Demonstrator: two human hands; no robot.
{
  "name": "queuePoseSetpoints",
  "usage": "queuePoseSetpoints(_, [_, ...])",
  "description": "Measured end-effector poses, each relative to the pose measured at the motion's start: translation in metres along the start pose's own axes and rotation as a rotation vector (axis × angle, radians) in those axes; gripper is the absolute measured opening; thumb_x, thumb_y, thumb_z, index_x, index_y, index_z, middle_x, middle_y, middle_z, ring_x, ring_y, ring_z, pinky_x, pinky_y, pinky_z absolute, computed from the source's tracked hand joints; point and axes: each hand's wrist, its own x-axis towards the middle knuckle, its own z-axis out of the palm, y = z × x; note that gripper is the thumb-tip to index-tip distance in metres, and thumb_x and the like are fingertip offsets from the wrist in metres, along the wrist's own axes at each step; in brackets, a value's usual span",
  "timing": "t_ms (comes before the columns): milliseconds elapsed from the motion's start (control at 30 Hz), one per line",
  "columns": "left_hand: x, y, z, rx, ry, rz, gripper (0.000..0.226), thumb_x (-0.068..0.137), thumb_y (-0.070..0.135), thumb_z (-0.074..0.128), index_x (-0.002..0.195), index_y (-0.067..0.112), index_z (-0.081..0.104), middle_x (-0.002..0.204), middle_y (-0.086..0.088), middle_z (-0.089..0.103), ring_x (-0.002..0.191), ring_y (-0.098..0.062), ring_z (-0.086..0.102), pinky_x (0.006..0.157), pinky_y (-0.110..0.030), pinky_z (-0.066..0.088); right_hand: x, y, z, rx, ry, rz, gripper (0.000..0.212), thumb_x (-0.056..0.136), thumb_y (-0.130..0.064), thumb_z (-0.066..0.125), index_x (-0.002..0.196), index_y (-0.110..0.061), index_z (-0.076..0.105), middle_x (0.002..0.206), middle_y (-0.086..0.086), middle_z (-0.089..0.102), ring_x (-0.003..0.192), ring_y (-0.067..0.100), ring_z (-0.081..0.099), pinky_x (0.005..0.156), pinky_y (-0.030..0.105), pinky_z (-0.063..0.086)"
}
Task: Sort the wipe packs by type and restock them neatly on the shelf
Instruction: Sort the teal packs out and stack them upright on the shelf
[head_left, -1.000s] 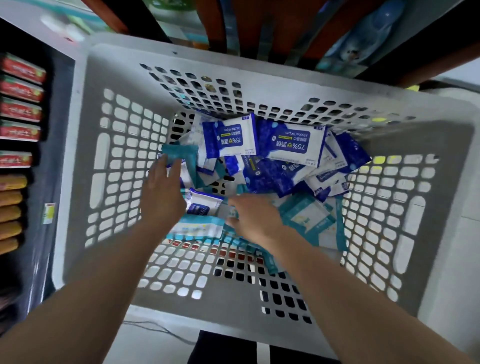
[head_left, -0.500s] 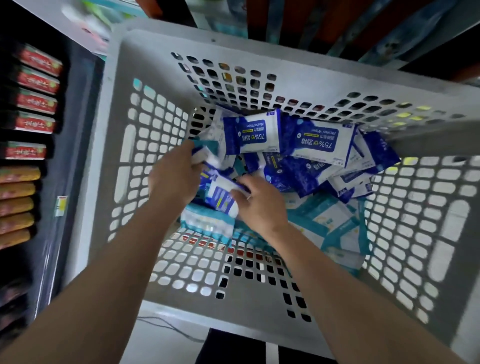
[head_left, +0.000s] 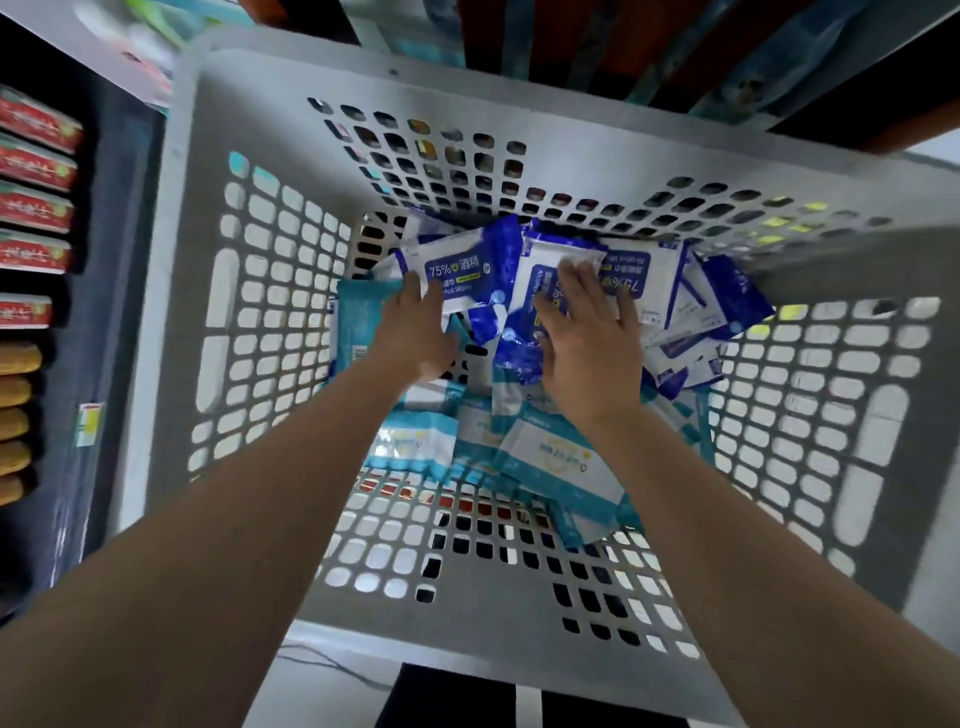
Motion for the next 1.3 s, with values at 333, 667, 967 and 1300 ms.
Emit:
queuePoseSetpoints(333, [-0.004, -0.041, -0.015, 0.167, 0.244, 0.032, 0.072, 0.088, 0.008, 0.062, 0.148, 0.004, 0.022, 0.146, -0.017, 0.034, 0.134, -0.033, 0.032, 0.107, -0.041, 0.033, 0.01, -0.059, -0.009, 0.458, -0.098, -0.115, 0.017, 0.09, -0.009, 0.058, 0.105, -0.004, 0.066, 0.09, 0.009, 0.065, 0.081, 0.027, 0.062, 0.067, 0.037, 0.053])
queuePoseSetpoints(667, [-0.001, -0.059, -0.006, 0.466, 0.225, -0.013, 0.062, 0.076, 0.035, 0.074, 0.123, 0.006, 0.046, 0.113, -0.014, 0.055, 0.1, -0.032, 0.058, 0.082, -0.041, 0.045, 0.043, -0.109, 0.031, 0.774, -0.365, 0.482, 0.043, 0.087, -0.011, 0.064, 0.126, -0.008, 0.046, 0.13, 0.013, 0.047, 0.112, 0.029, 0.053, 0.084, 0.032, 0.043])
queuePoseSetpoints(967, [-0.017, -0.065, 0.006, 0.213, 0.259, -0.029, 0.047, 0.084, 0.021, 0.071, 0.119, 0.004, 0.045, 0.141, -0.018, 0.037, 0.126, -0.033, 0.04, 0.094, -0.041, 0.043, 0.049, -0.116, 0.043, 0.724, -0.326, 0.629, 0.04, 0.084, -0.011, 0.063, 0.121, -0.01, 0.048, 0.121, 0.013, 0.056, 0.11, 0.031, 0.055, 0.081, 0.034, 0.046])
queuePoseSetpoints(1300, [-0.012, -0.069, 0.002, 0.258, 0.126, -0.023, 0.047, 0.077, 0.023, 0.071, 0.117, 0.006, 0.056, 0.14, -0.012, 0.033, 0.132, -0.028, 0.031, 0.094, -0.039, 0.044, 0.048, -0.128, 0.049, 0.91, -0.265, 0.749, 0.048, 0.08, -0.004, 0.062, 0.124, -0.009, 0.044, 0.119, 0.012, 0.06, 0.107, 0.032, 0.06, 0.091, 0.045, 0.05])
